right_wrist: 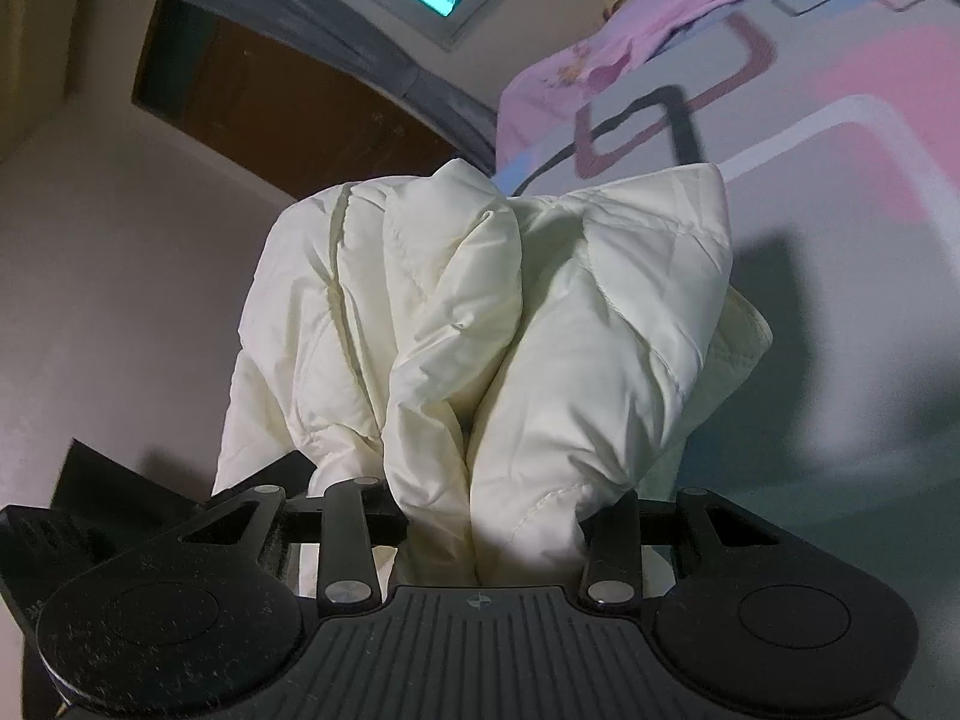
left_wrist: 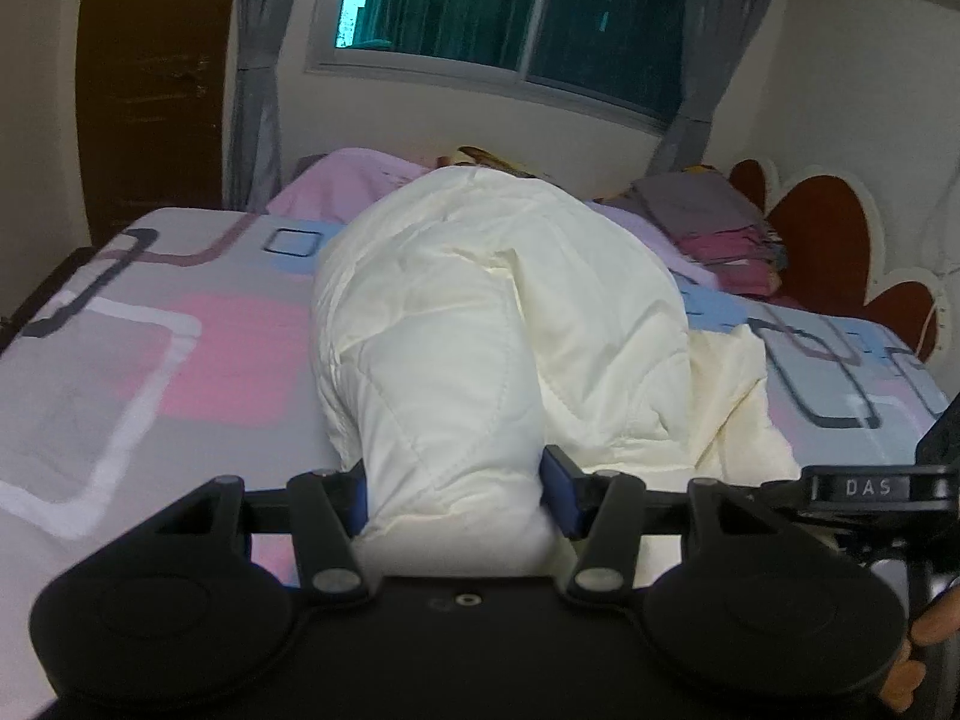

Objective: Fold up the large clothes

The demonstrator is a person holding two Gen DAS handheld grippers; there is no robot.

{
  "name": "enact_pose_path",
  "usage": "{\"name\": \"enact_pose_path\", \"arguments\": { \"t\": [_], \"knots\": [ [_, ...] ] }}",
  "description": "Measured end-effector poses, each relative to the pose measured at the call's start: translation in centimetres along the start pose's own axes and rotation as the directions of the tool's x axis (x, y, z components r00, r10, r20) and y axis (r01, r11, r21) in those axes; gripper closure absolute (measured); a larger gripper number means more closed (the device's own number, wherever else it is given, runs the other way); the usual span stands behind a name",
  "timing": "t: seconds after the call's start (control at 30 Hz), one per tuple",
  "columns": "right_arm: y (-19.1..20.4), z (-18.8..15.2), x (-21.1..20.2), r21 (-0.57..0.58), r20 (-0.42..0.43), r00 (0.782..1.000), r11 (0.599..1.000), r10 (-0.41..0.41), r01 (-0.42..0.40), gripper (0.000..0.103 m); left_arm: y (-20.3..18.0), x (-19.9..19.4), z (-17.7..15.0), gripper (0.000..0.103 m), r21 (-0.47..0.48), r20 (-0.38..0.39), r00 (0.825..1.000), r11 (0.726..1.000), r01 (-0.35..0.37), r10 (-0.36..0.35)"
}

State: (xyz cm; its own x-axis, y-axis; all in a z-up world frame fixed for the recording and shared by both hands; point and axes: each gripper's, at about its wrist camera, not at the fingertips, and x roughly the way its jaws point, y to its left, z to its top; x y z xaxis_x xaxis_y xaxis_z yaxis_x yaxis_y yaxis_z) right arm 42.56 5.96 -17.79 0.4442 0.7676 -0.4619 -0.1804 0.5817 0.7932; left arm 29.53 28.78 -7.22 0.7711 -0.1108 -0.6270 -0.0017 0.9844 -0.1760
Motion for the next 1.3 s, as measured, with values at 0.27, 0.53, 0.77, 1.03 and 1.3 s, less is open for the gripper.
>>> {"name": "enact_pose_path", "arguments": {
  "t": [0.27, 0.53, 0.77, 1.03, 1.3],
  "knots": [
    [-3.1, 0.1, 3.6, 0.043, 0.007, 0.996, 0.995, -0.093, 0.093, 0.063, 2.8, 3.1, -2.2, 0.047, 0.043, -0.015, 0.999, 0.998, -0.039, 0.039],
    [-4.5, -2.3, 2.4, 0.028, 0.034, 0.980, 0.980, -0.196, 0.195, 0.055, 2.6, 4.3, -4.3, 0.028, 0.144, -0.025, 0.999, 0.989, -0.037, 0.041],
    [-1.3, -2.6, -0.4, -0.028, 0.100, 0.955, 0.959, -0.279, 0.283, 0.050, 2.6, 3.5, -3.7, 0.025, 0.159, -0.033, 0.998, 0.986, -0.056, 0.062],
    [3.9, -2.2, -2.6, -0.166, 0.319, 0.881, 0.895, -0.350, 0.415, 0.029, 4.1, 0.2, -2.3, 0.028, 0.134, 0.055, 0.998, 0.990, -0.039, 0.032],
    [7.3, -1.0, 3.4, -0.305, 0.386, 0.850, 0.820, -0.358, 0.484, 0.057, 4.8, 2.4, 0.6, 0.037, 0.117, 0.111, 0.991, 0.989, -0.087, 0.074]
  ]
}}
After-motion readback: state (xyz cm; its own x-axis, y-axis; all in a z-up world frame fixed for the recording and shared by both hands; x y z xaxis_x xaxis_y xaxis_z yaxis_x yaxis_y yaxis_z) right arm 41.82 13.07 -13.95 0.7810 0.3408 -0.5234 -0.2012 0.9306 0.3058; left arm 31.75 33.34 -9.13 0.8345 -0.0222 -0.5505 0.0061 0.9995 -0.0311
